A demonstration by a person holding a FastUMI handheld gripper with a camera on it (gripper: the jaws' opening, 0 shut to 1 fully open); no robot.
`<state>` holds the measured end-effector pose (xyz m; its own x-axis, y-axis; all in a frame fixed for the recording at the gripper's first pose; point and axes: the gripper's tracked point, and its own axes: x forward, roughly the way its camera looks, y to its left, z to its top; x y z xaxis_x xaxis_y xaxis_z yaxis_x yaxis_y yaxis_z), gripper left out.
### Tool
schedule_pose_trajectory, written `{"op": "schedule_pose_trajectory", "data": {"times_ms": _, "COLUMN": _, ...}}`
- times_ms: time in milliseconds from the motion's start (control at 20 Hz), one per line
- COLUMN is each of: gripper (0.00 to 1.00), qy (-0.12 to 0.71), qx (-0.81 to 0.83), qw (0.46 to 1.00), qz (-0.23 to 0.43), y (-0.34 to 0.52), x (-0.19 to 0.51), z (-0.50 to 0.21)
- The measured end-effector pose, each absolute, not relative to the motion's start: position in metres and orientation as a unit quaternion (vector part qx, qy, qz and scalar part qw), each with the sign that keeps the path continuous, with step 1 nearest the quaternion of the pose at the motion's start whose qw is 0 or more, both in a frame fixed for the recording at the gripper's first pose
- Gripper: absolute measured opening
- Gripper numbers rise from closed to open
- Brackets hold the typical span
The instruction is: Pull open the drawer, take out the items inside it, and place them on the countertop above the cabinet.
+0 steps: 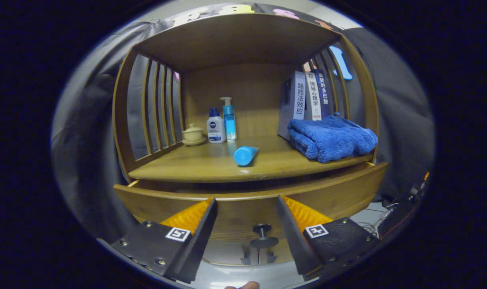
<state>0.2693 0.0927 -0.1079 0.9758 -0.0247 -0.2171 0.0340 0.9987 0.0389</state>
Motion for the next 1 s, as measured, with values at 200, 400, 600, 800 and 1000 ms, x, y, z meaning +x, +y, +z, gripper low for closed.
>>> {"op": "schedule_pose_trajectory", "data": {"times_ms": 200, "gripper": 0.89, "qy": 0.109, "qx": 0.020, "qw": 0.994, "qz": -0.015, "y": 0.094, "x": 0.286, "z": -0.108}}
{"op": "schedule_pose_trajectory", "data": {"times_ms": 400, "gripper": 0.89, "qy": 0.110, "qx": 0.018, "qw": 0.994, "qz": -0.015, "y": 0.094, "x": 0.294, "z": -0.109}}
{"op": "schedule_pose_trajectory", "data": {"times_ms": 600, "gripper": 0.91, "qy": 0.110, "qx": 0.017, "qw": 0.994, "qz": -0.016, "y": 0.095, "x": 0.296, "z": -0.109}}
{"op": "schedule_pose_trajectory", "data": {"times_ms": 800, "gripper": 0.92, "qy": 0.090, "qx": 0.052, "qw": 0.995, "qz": -0.007, "y": 0.095, "x": 0.297, "z": -0.108}}
{"op": "schedule_pose_trajectory", "data": {"times_ms": 1000, "gripper": 0.92, "qy": 0.069, "qx": 0.080, "qw": 0.994, "qz": 0.013, "y": 0.094, "x": 0.298, "z": -0.106}}
